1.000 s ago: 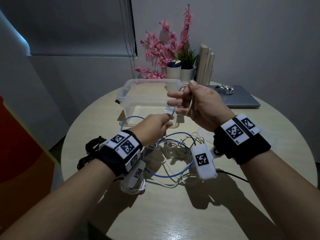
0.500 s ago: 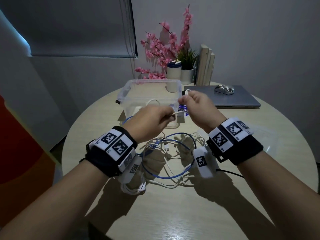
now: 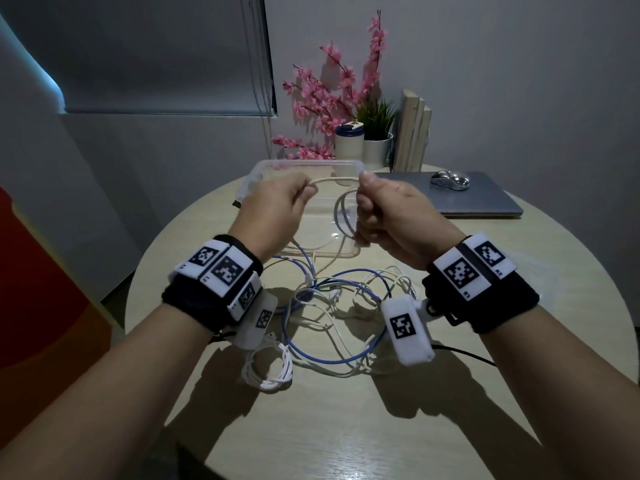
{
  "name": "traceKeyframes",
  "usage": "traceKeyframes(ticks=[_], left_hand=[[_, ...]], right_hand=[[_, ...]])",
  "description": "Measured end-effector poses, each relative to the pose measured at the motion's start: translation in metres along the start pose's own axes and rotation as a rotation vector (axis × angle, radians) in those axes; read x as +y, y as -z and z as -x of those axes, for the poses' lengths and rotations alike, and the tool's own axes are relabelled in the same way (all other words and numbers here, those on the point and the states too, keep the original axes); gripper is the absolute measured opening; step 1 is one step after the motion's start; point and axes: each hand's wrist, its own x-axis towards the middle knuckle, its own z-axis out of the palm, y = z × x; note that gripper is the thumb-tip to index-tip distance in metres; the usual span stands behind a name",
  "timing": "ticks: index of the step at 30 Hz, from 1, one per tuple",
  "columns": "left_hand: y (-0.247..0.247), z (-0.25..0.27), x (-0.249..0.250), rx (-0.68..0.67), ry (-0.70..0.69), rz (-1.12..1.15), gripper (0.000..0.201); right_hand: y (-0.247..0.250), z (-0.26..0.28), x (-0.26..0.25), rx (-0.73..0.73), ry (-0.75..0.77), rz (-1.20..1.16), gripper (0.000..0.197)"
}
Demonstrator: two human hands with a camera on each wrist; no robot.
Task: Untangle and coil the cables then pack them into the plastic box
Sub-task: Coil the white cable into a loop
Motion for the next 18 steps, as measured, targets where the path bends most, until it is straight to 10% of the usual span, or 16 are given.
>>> traceKeyframes(ticks=[12,18], left_hand=[[-0.038,0.036,0.026,-0.360,0.051,0.034,0.012],[-0.039,0.042,0.030,-0.521,0.122,0.099,0.010]], right_hand=[[0.006,-0.009,-0.014,0.274,0.197,-0.461,0.032],[0.014,-0.013,0.000,0.425,0.247,0.120,0.025]])
